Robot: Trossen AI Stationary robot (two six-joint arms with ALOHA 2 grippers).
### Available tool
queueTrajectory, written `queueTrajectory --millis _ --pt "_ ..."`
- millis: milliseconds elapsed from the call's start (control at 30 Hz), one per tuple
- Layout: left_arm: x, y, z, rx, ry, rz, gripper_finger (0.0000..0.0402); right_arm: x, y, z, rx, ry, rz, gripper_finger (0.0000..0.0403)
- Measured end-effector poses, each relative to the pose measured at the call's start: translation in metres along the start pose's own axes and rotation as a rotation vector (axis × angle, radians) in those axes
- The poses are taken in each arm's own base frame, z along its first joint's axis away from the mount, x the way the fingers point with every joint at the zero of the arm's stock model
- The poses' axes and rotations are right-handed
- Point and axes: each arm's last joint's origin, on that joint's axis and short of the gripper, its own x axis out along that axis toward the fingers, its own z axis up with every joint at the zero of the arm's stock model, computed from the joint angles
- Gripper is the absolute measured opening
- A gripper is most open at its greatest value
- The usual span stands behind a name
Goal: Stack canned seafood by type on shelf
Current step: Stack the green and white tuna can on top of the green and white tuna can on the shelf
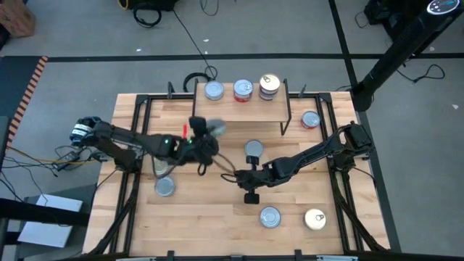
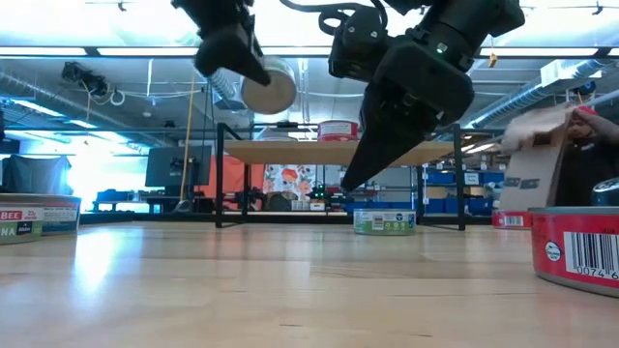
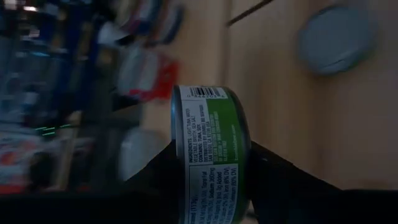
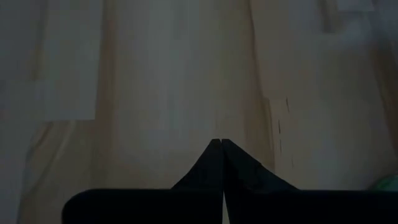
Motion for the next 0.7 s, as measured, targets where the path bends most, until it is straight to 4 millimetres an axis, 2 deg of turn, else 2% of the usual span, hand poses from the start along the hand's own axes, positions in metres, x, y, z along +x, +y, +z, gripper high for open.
queueTrajectory --millis 200,367,567,700 --pt "0.033 0.033 -0.008 0.054 0.088 0.122 0.0143 -0.001 0.002 0.003 -0.017 -0.048 -0.029 0.0004" --pt "0.055 0.059 -0.016 0.029 0.114 0.175 0.0143 -0.004 0.0 0.015 0.042 -0.22 -0.269 0.0002" --pt "0.076 0.076 -0.024 0.029 0.093 0.147 0.0143 -0.005 -0.005 0.018 0.196 -0.394 -0.461 0.0001" --pt "0.088 0.083 -0.028 0.05 0.107 0.169 0.0143 0.0 -0.006 0.011 0.226 -0.457 -0.419 0.0"
